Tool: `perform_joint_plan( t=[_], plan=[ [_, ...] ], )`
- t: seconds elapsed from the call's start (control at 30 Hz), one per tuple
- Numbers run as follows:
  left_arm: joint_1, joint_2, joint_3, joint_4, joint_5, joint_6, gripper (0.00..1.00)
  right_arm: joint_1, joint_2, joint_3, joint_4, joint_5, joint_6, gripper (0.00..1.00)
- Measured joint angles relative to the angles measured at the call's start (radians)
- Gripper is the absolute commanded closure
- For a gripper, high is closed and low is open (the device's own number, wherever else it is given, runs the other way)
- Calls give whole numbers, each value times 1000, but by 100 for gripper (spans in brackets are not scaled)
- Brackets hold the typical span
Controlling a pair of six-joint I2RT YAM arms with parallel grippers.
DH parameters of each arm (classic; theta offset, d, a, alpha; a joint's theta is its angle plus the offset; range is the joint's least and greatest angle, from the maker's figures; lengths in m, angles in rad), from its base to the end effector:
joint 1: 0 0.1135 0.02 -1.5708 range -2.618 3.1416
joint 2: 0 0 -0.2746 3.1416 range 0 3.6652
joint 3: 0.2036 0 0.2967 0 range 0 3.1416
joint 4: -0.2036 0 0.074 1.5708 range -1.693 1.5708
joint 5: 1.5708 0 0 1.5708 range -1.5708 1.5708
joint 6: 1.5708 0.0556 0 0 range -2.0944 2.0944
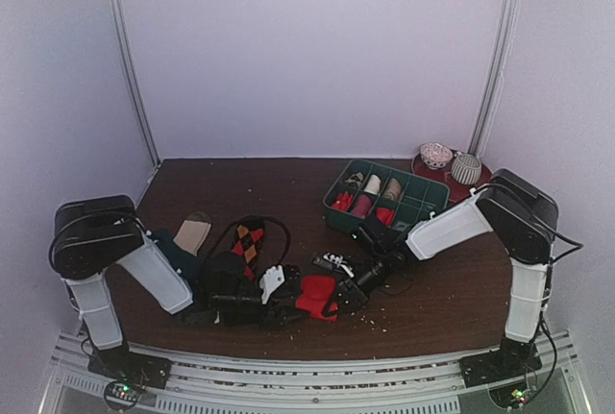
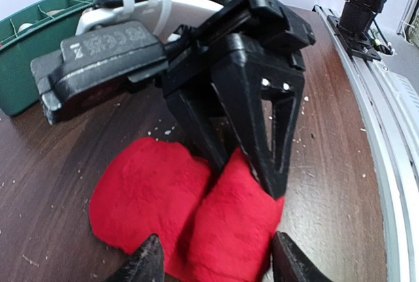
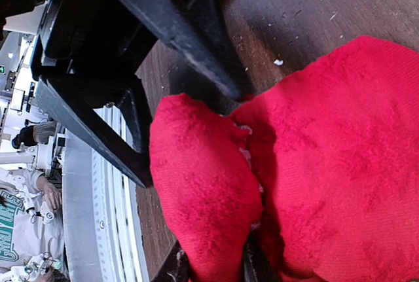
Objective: Roll the socks
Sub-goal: Roll a pair of socks at the center of the board.
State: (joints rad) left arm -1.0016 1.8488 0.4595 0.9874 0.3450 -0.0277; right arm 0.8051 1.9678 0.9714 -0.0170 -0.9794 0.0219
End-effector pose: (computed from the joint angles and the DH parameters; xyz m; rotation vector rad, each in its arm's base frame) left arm 0.1583 -0.2823 0.0532 1.1829 1.7227 -0.9909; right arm 0.2370 0.3131 0.0663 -1.3581 2.2506 1.5671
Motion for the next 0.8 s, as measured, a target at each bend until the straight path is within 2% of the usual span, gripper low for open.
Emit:
perform_joint_plan(
  t=[0.07, 0.1, 0.33, 0.57, 0.67, 0.8],
  plan=[
    [0, 24, 21, 8, 2, 0, 47, 0, 2, 0, -5, -6, 0, 77],
    [0, 34, 28, 9, 4, 0, 51, 0, 2, 0, -5, -7, -1, 77],
    [-2, 76, 58, 6, 49, -11, 100, -2, 5, 5, -13, -11, 0, 77],
    [-1, 76, 78, -23, 65, -36, 100, -3, -9, 7, -31, -6, -1, 66],
    [2, 76, 117, -87, 63, -87, 100, -2, -77, -28, -35, 87, 0, 61],
    [28, 74, 148, -168, 89, -188, 100, 10, -266, -167, 34, 276, -3, 55]
  ],
)
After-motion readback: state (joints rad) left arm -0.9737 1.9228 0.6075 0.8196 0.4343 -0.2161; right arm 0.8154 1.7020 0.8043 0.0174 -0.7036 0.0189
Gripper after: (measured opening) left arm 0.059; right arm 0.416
